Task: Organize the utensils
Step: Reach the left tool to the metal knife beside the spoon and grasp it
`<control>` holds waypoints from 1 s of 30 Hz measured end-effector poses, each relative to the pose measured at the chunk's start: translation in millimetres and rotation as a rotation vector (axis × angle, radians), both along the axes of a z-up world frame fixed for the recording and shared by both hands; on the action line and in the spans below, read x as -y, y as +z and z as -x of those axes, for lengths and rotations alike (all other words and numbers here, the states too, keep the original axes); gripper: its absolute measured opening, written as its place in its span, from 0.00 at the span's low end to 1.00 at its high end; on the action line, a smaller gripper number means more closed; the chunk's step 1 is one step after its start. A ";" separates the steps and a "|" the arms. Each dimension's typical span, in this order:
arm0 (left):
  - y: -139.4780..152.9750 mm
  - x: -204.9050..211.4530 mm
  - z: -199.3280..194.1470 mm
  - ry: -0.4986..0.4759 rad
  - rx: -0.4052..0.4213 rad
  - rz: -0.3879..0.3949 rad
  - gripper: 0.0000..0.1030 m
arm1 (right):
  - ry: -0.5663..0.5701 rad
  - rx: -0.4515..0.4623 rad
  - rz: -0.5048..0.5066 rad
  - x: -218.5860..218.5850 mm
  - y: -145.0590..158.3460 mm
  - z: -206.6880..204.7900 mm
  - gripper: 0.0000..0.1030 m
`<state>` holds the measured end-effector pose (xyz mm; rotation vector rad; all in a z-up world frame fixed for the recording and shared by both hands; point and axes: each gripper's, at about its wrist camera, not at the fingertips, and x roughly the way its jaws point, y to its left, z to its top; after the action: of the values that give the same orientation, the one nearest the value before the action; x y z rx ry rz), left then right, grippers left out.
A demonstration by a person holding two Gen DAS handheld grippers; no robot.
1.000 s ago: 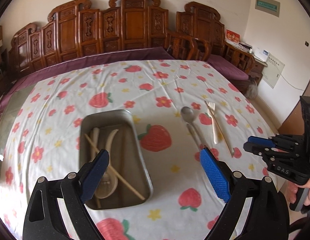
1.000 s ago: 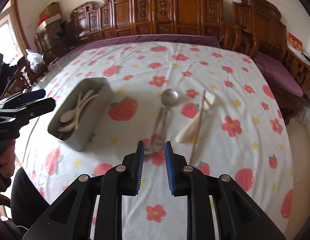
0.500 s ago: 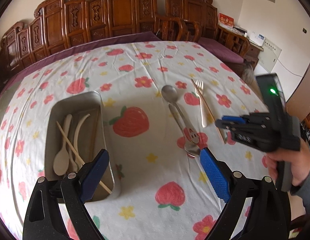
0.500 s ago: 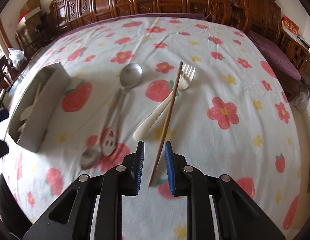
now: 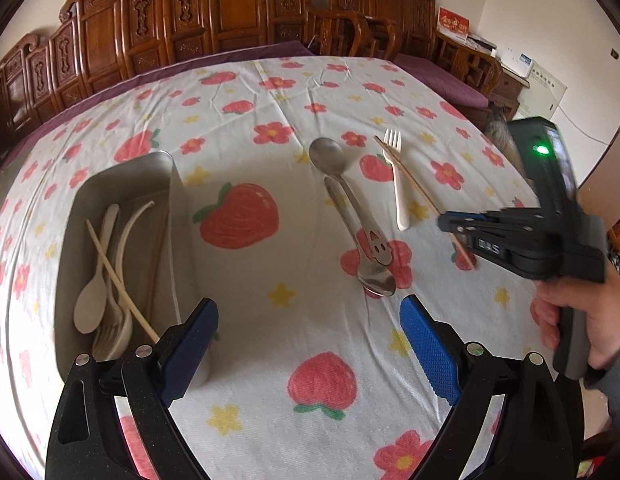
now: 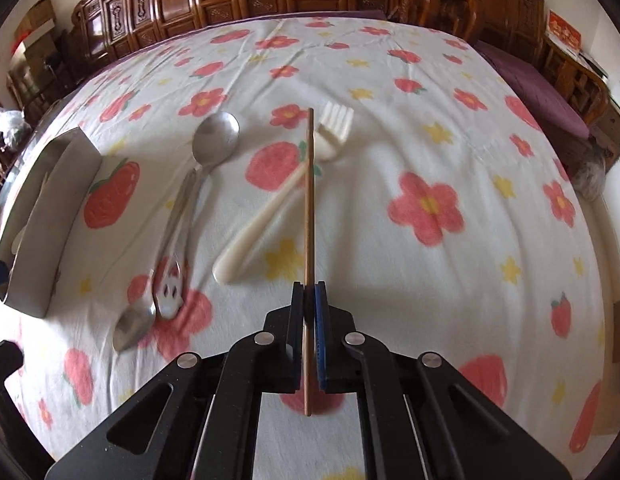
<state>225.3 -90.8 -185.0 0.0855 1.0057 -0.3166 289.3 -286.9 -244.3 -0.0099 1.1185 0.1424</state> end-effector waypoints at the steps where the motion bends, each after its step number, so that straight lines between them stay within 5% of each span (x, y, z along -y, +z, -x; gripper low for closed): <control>1: -2.3 1.8 -0.6 0.000 -0.007 0.004 0.86 | -0.001 0.006 -0.001 2.2 2.0 7.2 0.06; 19: -28.5 45.2 -36.9 0.036 -0.078 -0.017 0.86 | 0.016 0.065 -0.067 13.9 23.5 89.4 0.06; 30: -51.3 50.4 -44.0 0.079 -0.168 -0.072 0.59 | 0.012 0.054 -0.119 20.6 16.3 92.9 0.06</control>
<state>269.3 -141.1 -236.3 0.0854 1.1844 -0.2177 196.4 -307.5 -228.0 0.0854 1.0550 0.2183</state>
